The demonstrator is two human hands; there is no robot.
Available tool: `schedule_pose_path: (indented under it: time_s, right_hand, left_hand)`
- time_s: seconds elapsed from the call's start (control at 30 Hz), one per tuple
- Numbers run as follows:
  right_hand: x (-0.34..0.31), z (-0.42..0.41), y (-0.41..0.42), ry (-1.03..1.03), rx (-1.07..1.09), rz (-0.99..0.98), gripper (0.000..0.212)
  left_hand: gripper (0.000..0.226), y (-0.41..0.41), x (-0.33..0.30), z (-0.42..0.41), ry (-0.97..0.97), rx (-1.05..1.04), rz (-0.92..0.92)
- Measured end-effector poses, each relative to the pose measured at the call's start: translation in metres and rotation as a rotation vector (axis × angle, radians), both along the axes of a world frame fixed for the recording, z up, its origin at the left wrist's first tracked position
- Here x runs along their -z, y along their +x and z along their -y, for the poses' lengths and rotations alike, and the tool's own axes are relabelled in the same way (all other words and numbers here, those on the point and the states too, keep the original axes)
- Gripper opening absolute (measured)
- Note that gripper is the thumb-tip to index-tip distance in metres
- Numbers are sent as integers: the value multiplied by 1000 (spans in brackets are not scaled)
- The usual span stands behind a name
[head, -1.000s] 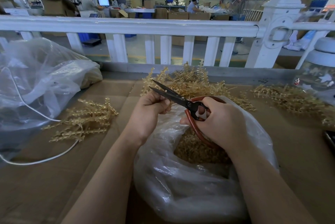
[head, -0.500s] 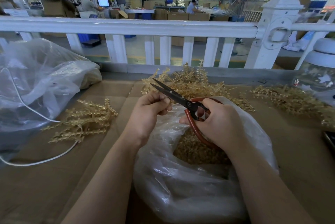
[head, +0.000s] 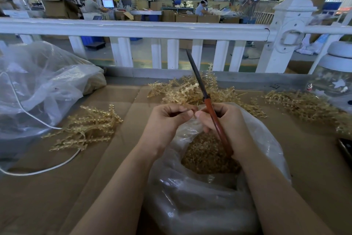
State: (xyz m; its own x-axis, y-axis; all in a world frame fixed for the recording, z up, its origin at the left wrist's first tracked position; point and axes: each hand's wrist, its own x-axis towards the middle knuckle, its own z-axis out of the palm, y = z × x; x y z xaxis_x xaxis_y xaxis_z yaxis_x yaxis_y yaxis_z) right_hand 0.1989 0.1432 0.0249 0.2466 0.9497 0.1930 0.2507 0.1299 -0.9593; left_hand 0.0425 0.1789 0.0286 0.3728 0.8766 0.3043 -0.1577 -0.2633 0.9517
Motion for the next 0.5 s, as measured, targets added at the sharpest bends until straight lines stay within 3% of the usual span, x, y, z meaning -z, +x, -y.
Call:
schedule_pose_path:
  time_s: [0.17, 0.3, 0.5]
  right_hand:
    - [3, -3, -1, -40, 27, 15, 4]
    - [2, -1, 0, 0, 31, 9, 9]
    - [3, -1, -2, 8, -3, 70, 16]
  left_hand:
    - [9, -2, 3, -6, -18, -67, -68]
    - [20, -2, 2, -6, -135, -81, 71]
    - [16, 0, 4, -8, -254, -115, 205]
